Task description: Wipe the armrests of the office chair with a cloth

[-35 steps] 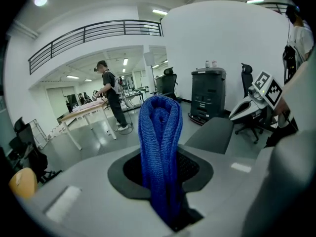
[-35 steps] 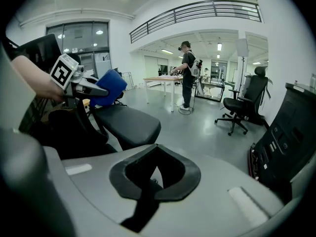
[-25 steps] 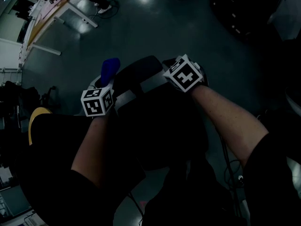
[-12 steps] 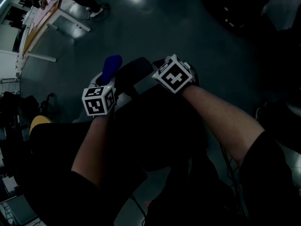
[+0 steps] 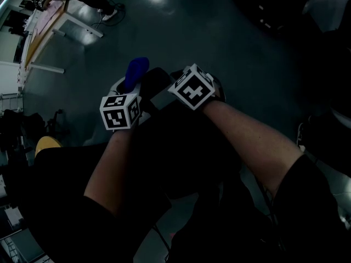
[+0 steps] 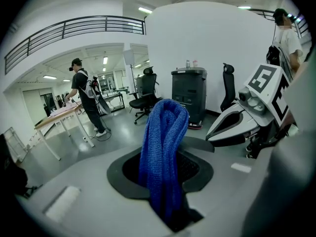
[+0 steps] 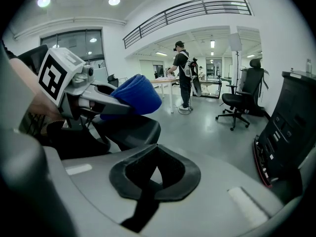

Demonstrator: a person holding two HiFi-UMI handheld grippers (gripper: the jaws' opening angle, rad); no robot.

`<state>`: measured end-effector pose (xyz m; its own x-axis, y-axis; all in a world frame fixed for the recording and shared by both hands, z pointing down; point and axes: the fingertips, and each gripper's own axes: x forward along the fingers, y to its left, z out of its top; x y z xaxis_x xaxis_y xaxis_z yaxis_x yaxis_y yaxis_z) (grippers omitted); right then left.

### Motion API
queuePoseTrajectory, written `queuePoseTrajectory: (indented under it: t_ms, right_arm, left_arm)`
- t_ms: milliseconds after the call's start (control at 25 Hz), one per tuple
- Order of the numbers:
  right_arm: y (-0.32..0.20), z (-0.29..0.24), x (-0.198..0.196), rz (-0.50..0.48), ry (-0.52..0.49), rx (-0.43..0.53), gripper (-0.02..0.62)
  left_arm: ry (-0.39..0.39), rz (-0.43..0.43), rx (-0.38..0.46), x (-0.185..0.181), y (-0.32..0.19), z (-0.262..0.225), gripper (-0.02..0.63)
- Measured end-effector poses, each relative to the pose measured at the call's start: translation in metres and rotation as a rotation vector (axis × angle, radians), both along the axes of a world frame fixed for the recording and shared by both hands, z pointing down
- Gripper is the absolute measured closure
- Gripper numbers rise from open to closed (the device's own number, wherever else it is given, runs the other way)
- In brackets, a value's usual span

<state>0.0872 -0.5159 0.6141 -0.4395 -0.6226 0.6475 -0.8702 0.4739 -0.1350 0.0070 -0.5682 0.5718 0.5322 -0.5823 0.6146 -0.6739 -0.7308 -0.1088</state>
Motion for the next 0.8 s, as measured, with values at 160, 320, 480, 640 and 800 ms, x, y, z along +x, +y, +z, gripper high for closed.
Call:
queuePoseTrajectory:
  t_ms: [160,320,480,640,800]
  right_arm:
    - [-0.001,0.0,0.0,0.005,-0.006,0.008,0.594]
    - [0.0,0.0,0.002,0.001,-0.007,0.006,0.594]
    - [0.002,-0.002,-0.002,-0.005,-0.028,-0.004,0.593]
    - [0.004,-0.001,-0.002,-0.005,-0.025,-0.004,0.592]
    - [0.003,-0.004,-0.003,-0.005,-0.038,0.003,0.592]
  left_arm:
    - [0.017,0.012,-0.002,0.012,0.001,0.0,0.486]
    - [0.036,0.043,0.0,0.033,0.005,-0.003,0.487]
    - [0.053,0.087,0.0,0.056,0.013,-0.006,0.488]
    - [0.082,0.12,-0.013,0.075,0.024,-0.005,0.488]
    - [0.092,0.168,-0.02,0.093,0.035,-0.005,0.488]
